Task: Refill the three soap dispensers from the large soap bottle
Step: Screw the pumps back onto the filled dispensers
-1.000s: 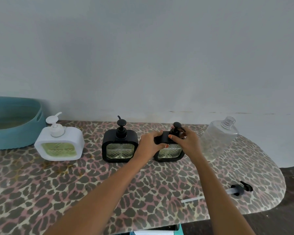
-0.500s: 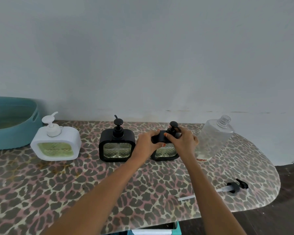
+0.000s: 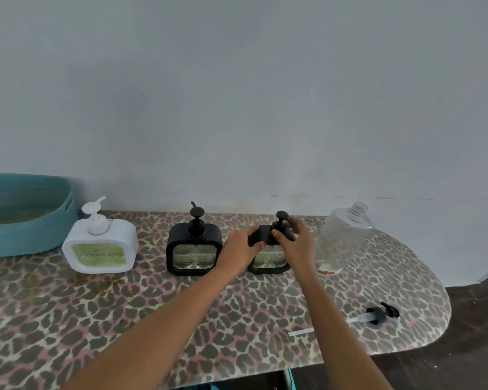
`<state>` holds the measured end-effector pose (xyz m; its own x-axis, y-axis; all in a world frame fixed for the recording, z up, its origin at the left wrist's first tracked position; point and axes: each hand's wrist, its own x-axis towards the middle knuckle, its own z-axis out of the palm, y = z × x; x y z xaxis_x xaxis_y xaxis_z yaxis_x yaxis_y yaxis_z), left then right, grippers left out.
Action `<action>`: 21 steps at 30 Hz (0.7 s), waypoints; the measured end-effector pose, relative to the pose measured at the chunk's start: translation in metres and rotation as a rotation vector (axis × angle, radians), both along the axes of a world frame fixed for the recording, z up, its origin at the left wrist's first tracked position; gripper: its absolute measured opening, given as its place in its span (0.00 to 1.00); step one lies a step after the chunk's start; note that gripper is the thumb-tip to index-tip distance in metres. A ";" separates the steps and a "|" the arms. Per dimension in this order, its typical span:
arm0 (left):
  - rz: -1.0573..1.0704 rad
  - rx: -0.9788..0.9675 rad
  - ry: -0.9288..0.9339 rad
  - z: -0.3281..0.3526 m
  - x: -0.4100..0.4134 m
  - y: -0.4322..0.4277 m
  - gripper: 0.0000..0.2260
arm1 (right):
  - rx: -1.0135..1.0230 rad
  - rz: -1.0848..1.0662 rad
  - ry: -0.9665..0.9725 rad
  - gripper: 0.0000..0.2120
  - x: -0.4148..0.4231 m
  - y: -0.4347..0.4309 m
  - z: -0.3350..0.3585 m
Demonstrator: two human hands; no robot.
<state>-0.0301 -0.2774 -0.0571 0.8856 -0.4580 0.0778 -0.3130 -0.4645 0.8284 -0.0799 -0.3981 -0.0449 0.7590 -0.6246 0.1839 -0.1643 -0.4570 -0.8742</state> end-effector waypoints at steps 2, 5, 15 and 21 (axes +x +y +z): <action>0.024 0.008 -0.029 0.004 -0.004 0.004 0.21 | -0.014 -0.038 0.001 0.22 -0.005 0.000 0.002; 0.051 -0.018 -0.076 0.012 -0.012 0.013 0.19 | -0.017 -0.059 -0.005 0.22 -0.016 0.006 0.005; 0.100 -0.066 -0.140 0.024 -0.033 0.063 0.15 | 0.038 -0.030 -0.041 0.15 -0.048 0.042 0.010; 0.179 -0.048 -0.188 0.029 -0.041 0.113 0.14 | 0.012 0.064 -0.018 0.13 -0.049 0.079 0.012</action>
